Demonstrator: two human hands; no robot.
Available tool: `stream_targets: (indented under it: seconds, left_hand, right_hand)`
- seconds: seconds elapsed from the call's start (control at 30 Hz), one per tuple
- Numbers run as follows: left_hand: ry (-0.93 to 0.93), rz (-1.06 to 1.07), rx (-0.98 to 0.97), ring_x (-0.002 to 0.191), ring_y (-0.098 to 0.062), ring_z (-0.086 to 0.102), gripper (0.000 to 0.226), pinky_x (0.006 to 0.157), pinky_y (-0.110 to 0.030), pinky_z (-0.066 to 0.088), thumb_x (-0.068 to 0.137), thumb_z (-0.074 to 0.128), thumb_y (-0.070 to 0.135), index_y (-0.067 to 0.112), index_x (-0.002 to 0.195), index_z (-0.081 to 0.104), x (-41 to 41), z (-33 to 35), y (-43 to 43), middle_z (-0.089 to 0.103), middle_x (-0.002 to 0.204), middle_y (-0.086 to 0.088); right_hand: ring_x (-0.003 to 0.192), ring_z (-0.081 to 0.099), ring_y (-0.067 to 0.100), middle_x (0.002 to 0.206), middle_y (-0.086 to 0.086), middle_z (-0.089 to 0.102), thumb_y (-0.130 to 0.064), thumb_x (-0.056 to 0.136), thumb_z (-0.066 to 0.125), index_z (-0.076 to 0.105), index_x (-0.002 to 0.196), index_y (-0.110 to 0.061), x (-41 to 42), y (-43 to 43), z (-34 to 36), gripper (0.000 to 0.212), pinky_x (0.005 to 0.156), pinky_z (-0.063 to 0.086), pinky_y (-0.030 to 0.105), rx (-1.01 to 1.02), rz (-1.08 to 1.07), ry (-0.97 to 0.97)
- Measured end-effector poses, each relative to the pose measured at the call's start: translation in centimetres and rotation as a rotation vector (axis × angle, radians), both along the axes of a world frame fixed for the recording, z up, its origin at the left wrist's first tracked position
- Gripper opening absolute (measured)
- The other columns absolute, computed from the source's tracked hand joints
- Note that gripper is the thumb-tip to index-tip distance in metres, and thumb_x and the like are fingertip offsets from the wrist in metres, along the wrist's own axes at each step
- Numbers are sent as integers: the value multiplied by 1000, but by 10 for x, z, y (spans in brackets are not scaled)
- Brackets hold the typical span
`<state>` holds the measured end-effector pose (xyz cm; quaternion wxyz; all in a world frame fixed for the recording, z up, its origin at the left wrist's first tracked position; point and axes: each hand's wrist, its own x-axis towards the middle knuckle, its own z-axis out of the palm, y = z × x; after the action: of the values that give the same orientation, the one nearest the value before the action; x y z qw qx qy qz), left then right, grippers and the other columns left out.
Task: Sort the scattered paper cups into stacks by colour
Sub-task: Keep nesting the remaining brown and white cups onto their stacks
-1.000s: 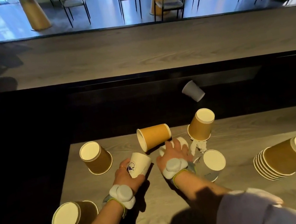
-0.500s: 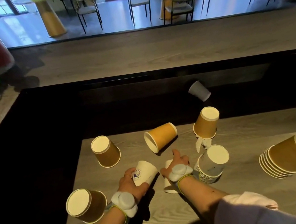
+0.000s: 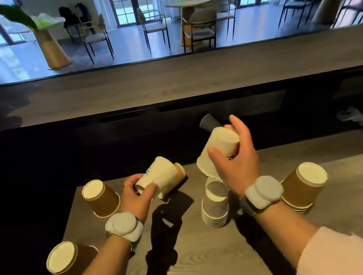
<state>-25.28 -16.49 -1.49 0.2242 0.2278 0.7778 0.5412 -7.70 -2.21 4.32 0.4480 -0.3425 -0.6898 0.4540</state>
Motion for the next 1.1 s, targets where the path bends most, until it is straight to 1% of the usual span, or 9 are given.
stream_targets:
  seconds: [0.13, 0.27, 0.4, 0.57, 0.77, 0.83, 0.9, 0.97, 1.1]
  left_hand:
    - [62, -98, 93, 88, -9, 55, 39, 60, -17, 51, 80, 67, 19, 28, 112, 46, 41, 33, 40, 54, 102, 8]
    - [62, -118, 110, 79, -3, 52, 40, 45, -1, 42, 79, 67, 16, 26, 111, 45, 76, 43, 75, 50, 95, 15]
    - [24, -45, 114, 78, -5, 51, 39, 43, -3, 43, 81, 65, 12, 22, 113, 46, 93, 37, 83, 50, 105, 0]
    - [111, -45, 92, 92, -14, 54, 38, 63, -16, 45, 81, 66, 16, 28, 111, 47, 89, 33, 76, 53, 107, 3]
    - [143, 22, 92, 94, -15, 54, 42, 62, -13, 43, 80, 66, 18, 28, 114, 43, 71, 28, 60, 54, 110, 1]
    - [133, 71, 81, 89, -12, 55, 45, 62, -13, 42, 79, 68, 17, 24, 116, 42, 63, 28, 50, 55, 105, 2]
    - [134, 76, 77, 86, -8, 55, 43, 60, -10, 42, 78, 69, 18, 25, 111, 42, 56, 29, 38, 56, 97, 9]
    - [157, 13, 71, 88, -5, 56, 37, 56, -11, 46, 77, 69, 19, 32, 103, 45, 53, 34, 27, 56, 97, 15]
    - [269, -233, -17, 91, -1, 55, 38, 57, -7, 49, 75, 67, 28, 51, 95, 45, 58, 48, 26, 54, 102, 19]
  right_hand:
    - [115, 42, 4, 141, -5, 39, -20, 81, 70, 27, 140, -40, 66, 44, -5, 75, 85, 40, 19, 61, -220, -57]
    - [114, 48, 11, 138, 4, 42, -11, 79, 71, 37, 138, -27, 131, 71, -17, 70, 82, 36, 2, 171, -328, -113]
    - [119, 48, 20, 141, 7, 39, -9, 80, 70, 37, 139, -22, 162, 77, -39, 68, 91, 44, 24, 96, -261, -205]
    - [116, 44, 5, 136, -5, 40, -10, 78, 72, 34, 135, -34, 155, 75, -40, 72, 87, 41, 12, 114, -189, -95]
    - [114, 44, -13, 125, -23, 45, -25, 75, 74, 29, 128, -54, 74, 31, -36, 75, 81, 41, -1, -54, 355, -134]
    - [111, 42, -19, 124, -25, 43, -24, 76, 73, 31, 130, -48, 50, 18, -50, 72, 82, 36, -4, -42, 433, -189]
    - [117, 45, -6, 131, -11, 46, -22, 79, 70, 36, 136, -32, 37, 11, -68, 67, 90, 36, 2, -27, 483, -313]
    - [124, 47, 15, 136, 1, 46, -19, 81, 68, 37, 137, -23, 32, 5, -84, 65, 99, 42, 21, -22, 524, -449]
    - [116, 55, 21, 129, 2, 55, -15, 80, 65, 39, 134, -23, 21, 4, -95, 61, 95, 48, 35, -50, 450, -464]
